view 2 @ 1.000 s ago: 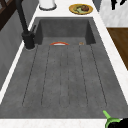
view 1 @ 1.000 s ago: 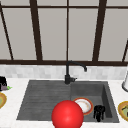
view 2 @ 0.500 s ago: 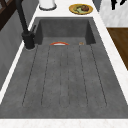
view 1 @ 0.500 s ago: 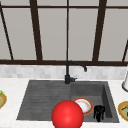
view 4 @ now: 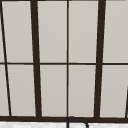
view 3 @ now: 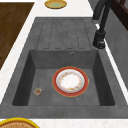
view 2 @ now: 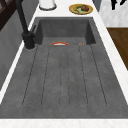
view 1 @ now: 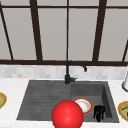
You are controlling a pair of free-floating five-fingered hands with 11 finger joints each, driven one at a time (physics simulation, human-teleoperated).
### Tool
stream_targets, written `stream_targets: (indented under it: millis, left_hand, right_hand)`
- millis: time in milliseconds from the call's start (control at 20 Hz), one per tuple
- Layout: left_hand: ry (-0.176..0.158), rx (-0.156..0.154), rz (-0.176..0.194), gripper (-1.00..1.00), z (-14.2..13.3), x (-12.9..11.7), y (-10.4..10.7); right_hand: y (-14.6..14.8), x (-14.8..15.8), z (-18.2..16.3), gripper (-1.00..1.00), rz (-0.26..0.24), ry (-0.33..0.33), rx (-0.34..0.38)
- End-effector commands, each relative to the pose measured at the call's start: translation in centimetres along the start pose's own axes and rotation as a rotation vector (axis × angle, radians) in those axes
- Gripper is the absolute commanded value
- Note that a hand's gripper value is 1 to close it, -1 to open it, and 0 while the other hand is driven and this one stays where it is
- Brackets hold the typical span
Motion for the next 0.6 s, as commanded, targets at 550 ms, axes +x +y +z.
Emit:
stream_targets:
  millis: [550]
  left_hand:
    - [-0.017,0.074,-0.024,1.00,3.8,-6.6,-6.6]
  right_hand:
    - [0.0,0.0,0.0,0.00,0.000,0.000,0.000]
